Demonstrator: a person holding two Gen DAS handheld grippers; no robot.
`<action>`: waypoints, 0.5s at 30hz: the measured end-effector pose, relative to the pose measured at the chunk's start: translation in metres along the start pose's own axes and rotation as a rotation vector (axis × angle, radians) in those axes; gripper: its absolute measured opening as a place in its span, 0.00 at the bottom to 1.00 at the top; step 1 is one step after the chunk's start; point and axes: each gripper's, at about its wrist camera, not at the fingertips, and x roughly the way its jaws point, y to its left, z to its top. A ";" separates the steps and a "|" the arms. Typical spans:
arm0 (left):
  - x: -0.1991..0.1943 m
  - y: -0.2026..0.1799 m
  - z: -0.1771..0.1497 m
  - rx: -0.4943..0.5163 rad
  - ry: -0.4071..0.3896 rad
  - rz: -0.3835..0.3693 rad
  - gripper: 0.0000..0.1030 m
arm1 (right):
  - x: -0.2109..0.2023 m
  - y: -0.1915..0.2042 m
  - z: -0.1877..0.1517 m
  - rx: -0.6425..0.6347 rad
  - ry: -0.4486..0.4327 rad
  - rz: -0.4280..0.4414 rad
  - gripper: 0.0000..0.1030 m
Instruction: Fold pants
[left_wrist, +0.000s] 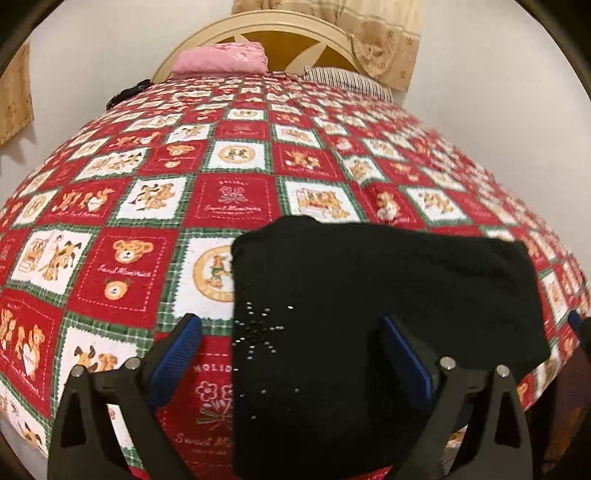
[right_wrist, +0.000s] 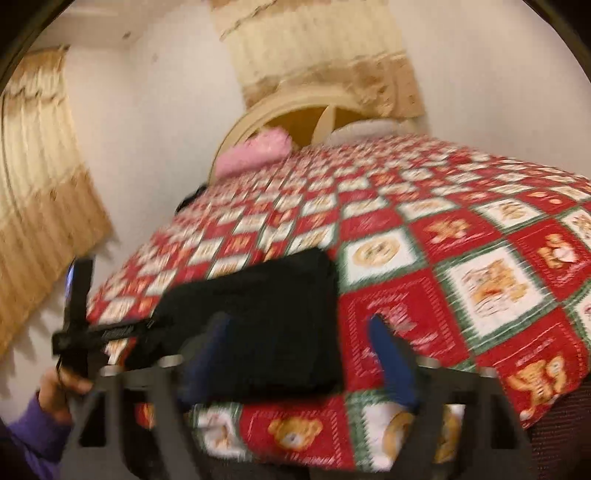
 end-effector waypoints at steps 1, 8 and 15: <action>-0.001 0.003 0.001 -0.012 -0.004 -0.011 0.96 | 0.003 -0.003 0.001 0.019 0.000 0.001 0.80; 0.008 0.020 0.000 -0.116 0.021 -0.100 0.96 | 0.042 -0.023 -0.014 0.165 0.110 0.027 0.80; 0.014 0.009 -0.011 -0.076 0.050 -0.071 0.96 | 0.052 0.000 -0.027 0.095 0.140 0.050 0.80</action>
